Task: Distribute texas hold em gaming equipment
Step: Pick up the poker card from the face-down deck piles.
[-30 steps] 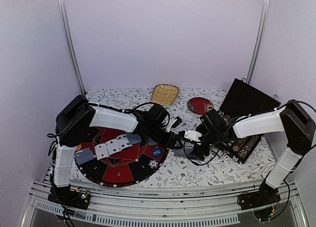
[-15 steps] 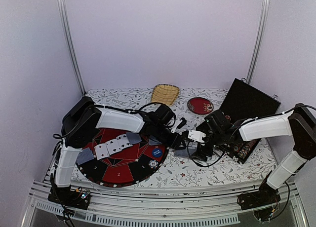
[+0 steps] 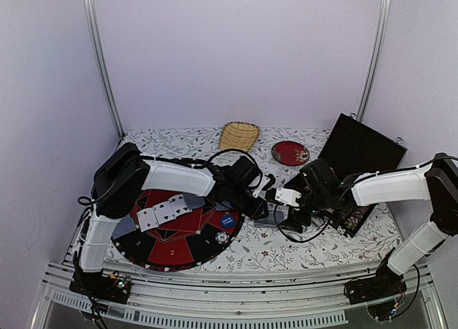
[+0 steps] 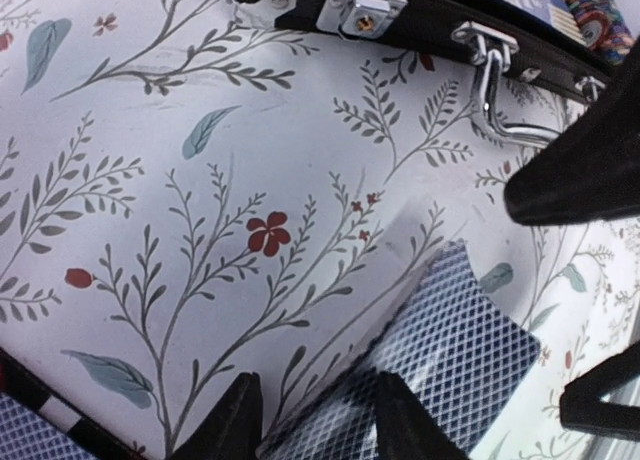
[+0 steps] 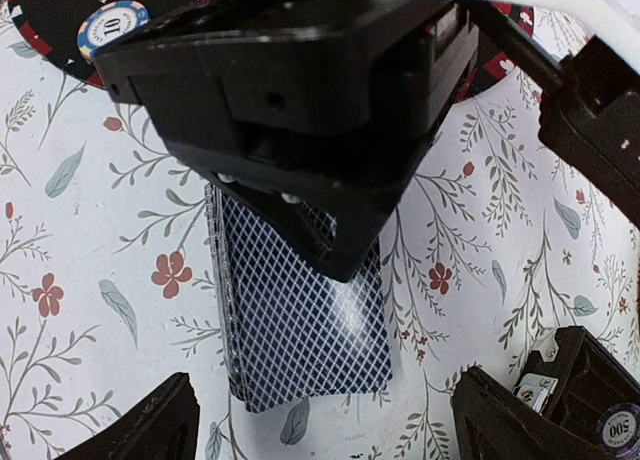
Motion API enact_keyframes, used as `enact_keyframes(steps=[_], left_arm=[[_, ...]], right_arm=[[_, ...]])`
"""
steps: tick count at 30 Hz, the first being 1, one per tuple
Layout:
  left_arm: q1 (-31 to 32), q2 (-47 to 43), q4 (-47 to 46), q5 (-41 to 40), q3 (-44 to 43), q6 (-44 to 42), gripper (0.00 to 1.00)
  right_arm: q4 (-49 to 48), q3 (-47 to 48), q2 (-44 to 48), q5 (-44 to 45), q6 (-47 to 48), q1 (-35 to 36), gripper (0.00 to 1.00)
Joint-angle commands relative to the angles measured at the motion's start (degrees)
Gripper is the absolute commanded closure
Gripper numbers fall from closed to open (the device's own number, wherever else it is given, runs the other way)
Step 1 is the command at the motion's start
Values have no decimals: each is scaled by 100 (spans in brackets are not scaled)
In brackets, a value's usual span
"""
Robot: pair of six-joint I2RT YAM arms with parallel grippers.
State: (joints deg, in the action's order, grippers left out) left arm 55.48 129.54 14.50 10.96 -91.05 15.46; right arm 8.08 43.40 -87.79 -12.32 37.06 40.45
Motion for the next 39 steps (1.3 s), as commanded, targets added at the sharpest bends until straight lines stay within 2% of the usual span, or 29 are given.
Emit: enact_keyframes(steps=[1, 6, 11, 19, 25, 30, 39], left_arm=[[38, -4, 582, -582, 200, -212, 65], [-3, -181, 446, -681, 345, -298, 64], [-79, -489, 295, -600, 664, -290, 49], [-218, -845, -92, -14, 1084, -115, 36], [-432, -1021, -482, 611, 1444, 245, 38], [-589, -1125, -873, 1273, 1732, 567, 40], [-583, -839, -1007, 1788, 1696, 822, 51]], right_arm=[[-6, -25, 122, 95, 77, -28, 10], [121, 17, 142, 107, 165, -27, 10], [235, 56, 150, 13, 295, -26, 9], [311, 285, 22, -289, 681, -26, 9], [317, 530, -182, -862, 1112, -166, 6], [518, 810, -583, -994, 1338, -272, 3], [373, 789, -833, -1021, 1383, -283, 2]])
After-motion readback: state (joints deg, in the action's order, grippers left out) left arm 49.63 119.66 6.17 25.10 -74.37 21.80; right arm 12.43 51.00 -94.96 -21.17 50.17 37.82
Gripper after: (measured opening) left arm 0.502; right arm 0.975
